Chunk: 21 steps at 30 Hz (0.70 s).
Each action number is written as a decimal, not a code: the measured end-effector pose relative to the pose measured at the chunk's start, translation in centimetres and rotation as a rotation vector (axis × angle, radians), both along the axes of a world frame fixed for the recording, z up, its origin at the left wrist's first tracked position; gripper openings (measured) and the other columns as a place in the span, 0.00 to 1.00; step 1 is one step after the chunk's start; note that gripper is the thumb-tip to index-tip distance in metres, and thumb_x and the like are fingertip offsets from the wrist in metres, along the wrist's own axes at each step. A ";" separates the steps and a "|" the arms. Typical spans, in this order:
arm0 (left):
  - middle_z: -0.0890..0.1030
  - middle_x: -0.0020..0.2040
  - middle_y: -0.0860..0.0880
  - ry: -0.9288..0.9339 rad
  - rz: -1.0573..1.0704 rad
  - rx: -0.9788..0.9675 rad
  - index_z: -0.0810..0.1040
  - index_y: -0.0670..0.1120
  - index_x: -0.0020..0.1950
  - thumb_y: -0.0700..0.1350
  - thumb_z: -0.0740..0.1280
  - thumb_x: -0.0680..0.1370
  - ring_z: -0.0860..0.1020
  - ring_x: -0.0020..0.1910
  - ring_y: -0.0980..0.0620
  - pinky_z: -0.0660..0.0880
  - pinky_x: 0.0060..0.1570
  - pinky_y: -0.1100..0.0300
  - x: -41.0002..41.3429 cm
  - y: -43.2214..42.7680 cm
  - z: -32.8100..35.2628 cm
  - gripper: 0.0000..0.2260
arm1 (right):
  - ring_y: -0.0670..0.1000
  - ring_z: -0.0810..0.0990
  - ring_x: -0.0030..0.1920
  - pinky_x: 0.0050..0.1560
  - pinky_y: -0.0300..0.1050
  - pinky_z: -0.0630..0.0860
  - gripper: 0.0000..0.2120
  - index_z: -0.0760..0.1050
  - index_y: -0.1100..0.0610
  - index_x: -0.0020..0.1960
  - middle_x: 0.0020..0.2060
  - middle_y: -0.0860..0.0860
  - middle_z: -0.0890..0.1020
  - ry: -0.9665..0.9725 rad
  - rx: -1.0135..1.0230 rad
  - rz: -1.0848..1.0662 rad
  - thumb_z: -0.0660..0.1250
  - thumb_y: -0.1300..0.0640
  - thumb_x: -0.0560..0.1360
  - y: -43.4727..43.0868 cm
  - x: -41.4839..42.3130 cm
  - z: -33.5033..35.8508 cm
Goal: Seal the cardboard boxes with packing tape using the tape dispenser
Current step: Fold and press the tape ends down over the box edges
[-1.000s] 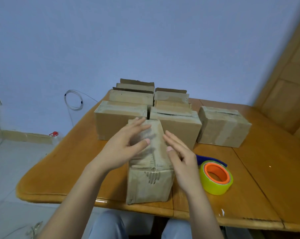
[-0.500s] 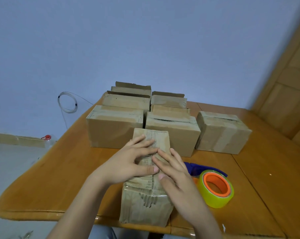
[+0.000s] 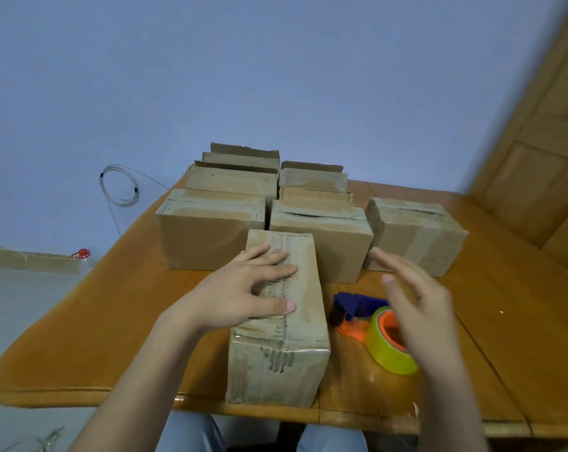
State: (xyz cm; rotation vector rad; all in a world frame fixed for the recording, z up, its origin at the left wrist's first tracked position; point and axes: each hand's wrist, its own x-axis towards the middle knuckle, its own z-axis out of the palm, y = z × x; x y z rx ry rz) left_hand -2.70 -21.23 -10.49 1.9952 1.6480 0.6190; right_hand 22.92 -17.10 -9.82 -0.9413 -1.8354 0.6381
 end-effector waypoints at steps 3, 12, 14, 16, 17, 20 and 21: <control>0.55 0.76 0.66 -0.001 -0.003 0.003 0.64 0.63 0.73 0.74 0.60 0.65 0.43 0.74 0.68 0.47 0.74 0.57 -0.1 0.1 -0.1 0.38 | 0.40 0.69 0.65 0.66 0.38 0.63 0.28 0.72 0.44 0.64 0.63 0.40 0.74 -0.308 -0.009 -0.116 0.64 0.71 0.73 3.3 3.5 -0.1; 0.57 0.75 0.66 -0.038 -0.011 0.061 0.66 0.63 0.72 0.73 0.61 0.67 0.44 0.74 0.69 0.47 0.72 0.60 0.0 0.2 -0.6 0.35 | 0.50 0.57 0.75 0.71 0.54 0.57 0.39 0.53 0.40 0.76 0.74 0.44 0.63 -1.025 -0.134 -0.064 0.59 0.69 0.73 8.6 2.4 -5.9; 0.57 0.75 0.66 -0.044 -0.015 0.056 0.66 0.63 0.72 0.72 0.62 0.67 0.45 0.74 0.69 0.47 0.72 0.60 0.3 0.2 -0.5 0.35 | 0.50 0.74 0.63 0.56 0.45 0.74 0.31 0.64 0.41 0.71 0.64 0.46 0.76 -1.011 -0.088 -0.105 0.59 0.67 0.74 8.9 2.1 -6.0; 0.57 0.75 0.67 -0.054 -0.025 0.057 0.66 0.63 0.72 0.72 0.62 0.67 0.45 0.74 0.70 0.48 0.73 0.59 0.6 0.2 -0.5 0.34 | 0.48 0.79 0.50 0.44 0.43 0.78 0.23 0.73 0.43 0.63 0.51 0.46 0.80 -0.996 -0.096 -0.138 0.62 0.65 0.74 9.1 2.1 -5.9; 0.57 0.75 0.67 -0.056 -0.030 0.060 0.66 0.63 0.72 0.72 0.62 0.67 0.45 0.74 0.70 0.48 0.73 0.58 0.8 0.2 -0.5 0.34 | 0.48 0.79 0.48 0.42 0.43 0.79 0.21 0.74 0.45 0.60 0.48 0.46 0.80 -0.986 -0.096 -0.158 0.63 0.65 0.73 9.1 2.3 -5.8; 0.57 0.75 0.66 -0.063 -0.028 0.073 0.66 0.63 0.72 0.72 0.61 0.67 0.44 0.74 0.70 0.48 0.73 0.58 1.3 0.1 -0.6 0.34 | 0.51 0.78 0.52 0.41 0.43 0.76 0.21 0.75 0.48 0.60 0.51 0.48 0.81 -0.827 -0.015 -0.309 0.64 0.68 0.72 8.9 3.2 -5.1; 0.57 0.75 0.66 -0.064 -0.026 0.075 0.66 0.63 0.72 0.72 0.61 0.67 0.44 0.74 0.70 0.48 0.73 0.58 1.5 0.1 -0.6 0.34 | 0.54 0.78 0.53 0.42 0.45 0.75 0.22 0.76 0.50 0.59 0.52 0.50 0.81 -0.760 0.049 -0.388 0.64 0.70 0.71 8.7 3.6 -4.6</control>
